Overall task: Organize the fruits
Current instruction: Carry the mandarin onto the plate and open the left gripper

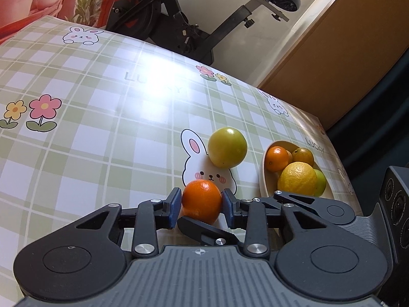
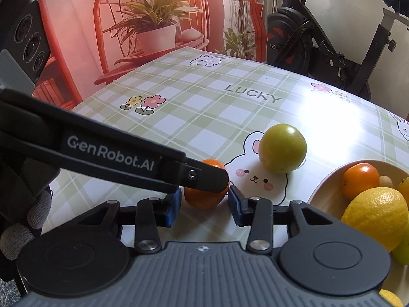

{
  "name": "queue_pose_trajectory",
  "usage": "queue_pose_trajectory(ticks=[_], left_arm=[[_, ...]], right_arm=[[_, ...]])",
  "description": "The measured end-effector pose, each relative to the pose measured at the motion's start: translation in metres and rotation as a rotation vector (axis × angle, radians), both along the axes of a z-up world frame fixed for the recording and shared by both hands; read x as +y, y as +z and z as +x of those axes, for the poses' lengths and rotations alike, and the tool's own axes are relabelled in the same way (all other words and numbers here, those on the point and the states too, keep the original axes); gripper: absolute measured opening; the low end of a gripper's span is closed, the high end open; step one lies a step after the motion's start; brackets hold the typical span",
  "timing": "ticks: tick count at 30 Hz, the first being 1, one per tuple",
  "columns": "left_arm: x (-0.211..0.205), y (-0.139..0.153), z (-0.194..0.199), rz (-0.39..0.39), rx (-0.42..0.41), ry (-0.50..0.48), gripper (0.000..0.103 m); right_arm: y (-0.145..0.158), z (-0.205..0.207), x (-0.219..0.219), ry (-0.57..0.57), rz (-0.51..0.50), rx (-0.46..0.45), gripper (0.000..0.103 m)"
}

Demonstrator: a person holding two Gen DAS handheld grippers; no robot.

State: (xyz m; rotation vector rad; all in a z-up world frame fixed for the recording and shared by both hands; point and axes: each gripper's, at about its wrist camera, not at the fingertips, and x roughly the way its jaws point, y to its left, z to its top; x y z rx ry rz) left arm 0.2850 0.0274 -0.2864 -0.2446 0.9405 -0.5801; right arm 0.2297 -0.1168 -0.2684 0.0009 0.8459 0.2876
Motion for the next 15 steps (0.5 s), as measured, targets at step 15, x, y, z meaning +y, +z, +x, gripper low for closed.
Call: queue_pose_trajectory(ticks=[15], left_arm=[[-0.049, 0.053, -0.022, 0.021, -0.121, -0.096, 0.037]], right_arm=[[0.038, -0.032, -0.029, -0.123, 0.050, -0.116, 0.039]])
